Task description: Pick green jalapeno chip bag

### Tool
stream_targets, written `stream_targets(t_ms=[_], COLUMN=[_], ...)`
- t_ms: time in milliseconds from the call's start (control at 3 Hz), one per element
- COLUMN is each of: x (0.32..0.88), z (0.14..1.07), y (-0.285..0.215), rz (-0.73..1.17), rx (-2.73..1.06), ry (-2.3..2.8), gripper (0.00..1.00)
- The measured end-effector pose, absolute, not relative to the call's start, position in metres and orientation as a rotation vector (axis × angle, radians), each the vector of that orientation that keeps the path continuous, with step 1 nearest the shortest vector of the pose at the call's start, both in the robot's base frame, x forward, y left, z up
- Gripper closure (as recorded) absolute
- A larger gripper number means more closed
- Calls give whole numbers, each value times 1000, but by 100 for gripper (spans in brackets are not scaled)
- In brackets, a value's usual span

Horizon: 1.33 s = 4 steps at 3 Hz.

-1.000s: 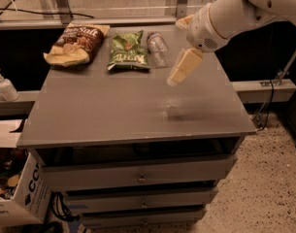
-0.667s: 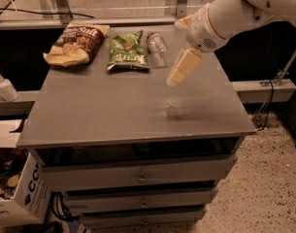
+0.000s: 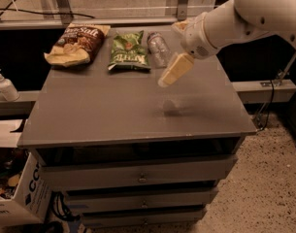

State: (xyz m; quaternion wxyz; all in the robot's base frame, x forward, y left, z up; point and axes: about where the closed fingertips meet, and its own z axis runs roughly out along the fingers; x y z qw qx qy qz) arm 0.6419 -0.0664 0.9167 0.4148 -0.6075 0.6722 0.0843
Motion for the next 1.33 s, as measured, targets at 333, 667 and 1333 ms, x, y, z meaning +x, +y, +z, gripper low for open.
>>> stream_targets(t_ms=[333,667,1333], x=[674,709,746], z=[916,918,904], y=[-43,-19,30], rz=[209,209,254], rx=[-1476,-1433,-1433], ry=[1620,1575,1603], gripper=[0,0,0])
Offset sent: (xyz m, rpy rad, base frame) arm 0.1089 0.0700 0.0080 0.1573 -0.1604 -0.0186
